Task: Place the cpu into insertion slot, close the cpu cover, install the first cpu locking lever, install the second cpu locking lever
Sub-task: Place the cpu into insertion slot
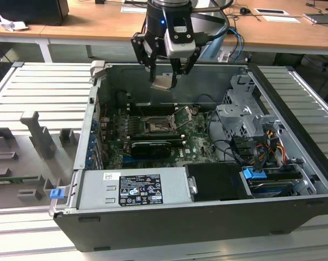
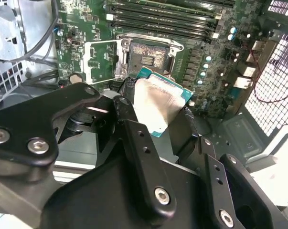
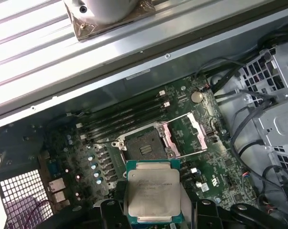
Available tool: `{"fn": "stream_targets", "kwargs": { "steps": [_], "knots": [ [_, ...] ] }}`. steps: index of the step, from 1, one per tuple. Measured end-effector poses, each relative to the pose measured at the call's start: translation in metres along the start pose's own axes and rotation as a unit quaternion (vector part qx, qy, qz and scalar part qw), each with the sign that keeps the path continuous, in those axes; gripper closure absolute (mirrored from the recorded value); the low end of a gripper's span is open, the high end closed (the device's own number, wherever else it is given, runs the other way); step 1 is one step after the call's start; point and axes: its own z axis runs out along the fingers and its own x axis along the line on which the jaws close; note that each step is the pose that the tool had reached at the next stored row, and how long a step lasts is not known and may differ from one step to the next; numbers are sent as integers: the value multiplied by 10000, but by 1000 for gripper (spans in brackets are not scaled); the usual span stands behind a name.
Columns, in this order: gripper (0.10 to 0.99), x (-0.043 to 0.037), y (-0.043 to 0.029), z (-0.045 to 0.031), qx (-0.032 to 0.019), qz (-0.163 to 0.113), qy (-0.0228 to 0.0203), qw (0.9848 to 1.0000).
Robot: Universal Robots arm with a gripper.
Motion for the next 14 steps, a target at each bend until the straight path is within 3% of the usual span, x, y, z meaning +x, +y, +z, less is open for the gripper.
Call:
{"fn": "stream_targets", "kwargs": {
  "steps": [4, 6, 11, 14],
  "knots": [
    [561, 0, 0, 5, -5, 259, -23, 9997],
    [561, 0, -1, 13, -10, 531, -48, 9986],
    [561, -1, -3, 36, -19, 1055, -95, 9944],
    [561, -1, -5, 53, -26, 1389, -125, 9902]
  ]
}}
